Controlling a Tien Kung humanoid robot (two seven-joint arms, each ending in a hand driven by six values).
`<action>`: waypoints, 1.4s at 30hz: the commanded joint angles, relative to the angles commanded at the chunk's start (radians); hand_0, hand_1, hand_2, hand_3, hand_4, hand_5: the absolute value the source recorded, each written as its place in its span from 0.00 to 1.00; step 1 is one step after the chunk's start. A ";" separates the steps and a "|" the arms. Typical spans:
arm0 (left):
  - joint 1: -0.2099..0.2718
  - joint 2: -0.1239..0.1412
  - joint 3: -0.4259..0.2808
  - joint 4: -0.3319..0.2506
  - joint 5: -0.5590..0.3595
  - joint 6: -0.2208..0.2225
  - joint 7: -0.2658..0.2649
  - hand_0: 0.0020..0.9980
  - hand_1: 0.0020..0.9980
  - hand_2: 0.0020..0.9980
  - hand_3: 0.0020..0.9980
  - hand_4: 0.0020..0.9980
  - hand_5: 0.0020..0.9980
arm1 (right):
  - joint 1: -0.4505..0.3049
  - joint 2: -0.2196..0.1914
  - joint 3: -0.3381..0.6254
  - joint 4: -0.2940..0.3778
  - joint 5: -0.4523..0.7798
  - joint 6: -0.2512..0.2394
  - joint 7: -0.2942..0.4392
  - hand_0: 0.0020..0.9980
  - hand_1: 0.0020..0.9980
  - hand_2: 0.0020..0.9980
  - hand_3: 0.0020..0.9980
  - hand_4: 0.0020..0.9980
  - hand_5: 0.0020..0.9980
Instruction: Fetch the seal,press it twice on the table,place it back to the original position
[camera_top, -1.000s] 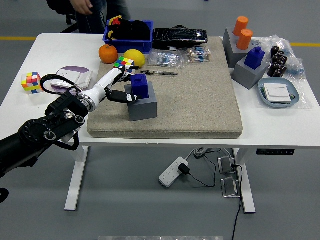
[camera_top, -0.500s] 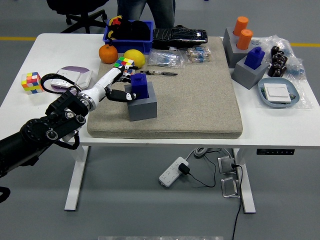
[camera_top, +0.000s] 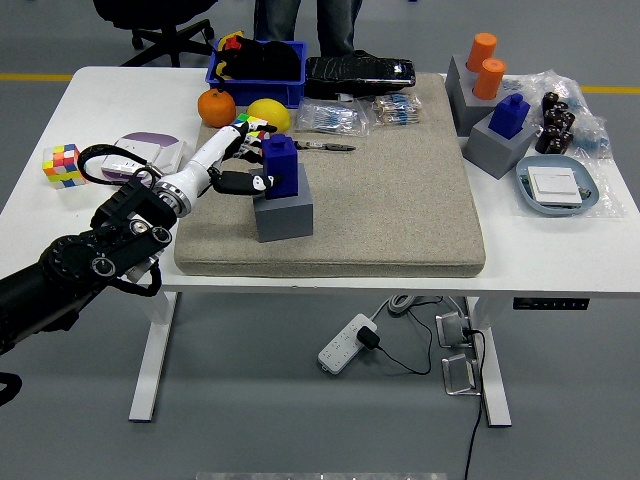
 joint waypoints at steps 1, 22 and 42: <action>0.000 0.001 -0.003 -0.003 0.001 0.001 -0.003 0.65 0.53 0.47 0.82 0.71 0.00 | 0.000 0.000 0.000 0.000 -0.001 0.000 0.000 0.84 0.73 0.70 0.72 0.75 0.52; 0.047 0.082 -0.133 -0.026 0.035 0.102 -0.114 0.65 0.53 0.45 0.78 0.70 0.00 | -0.005 0.000 0.003 0.002 -0.002 -0.001 0.000 0.84 0.73 0.70 0.72 0.75 0.52; 0.179 0.110 -0.099 0.089 -0.024 0.153 -0.171 0.64 0.52 0.44 0.76 0.70 0.00 | 0.001 -0.010 -0.024 0.004 0.001 0.000 -0.001 0.84 0.73 0.70 0.72 0.75 0.52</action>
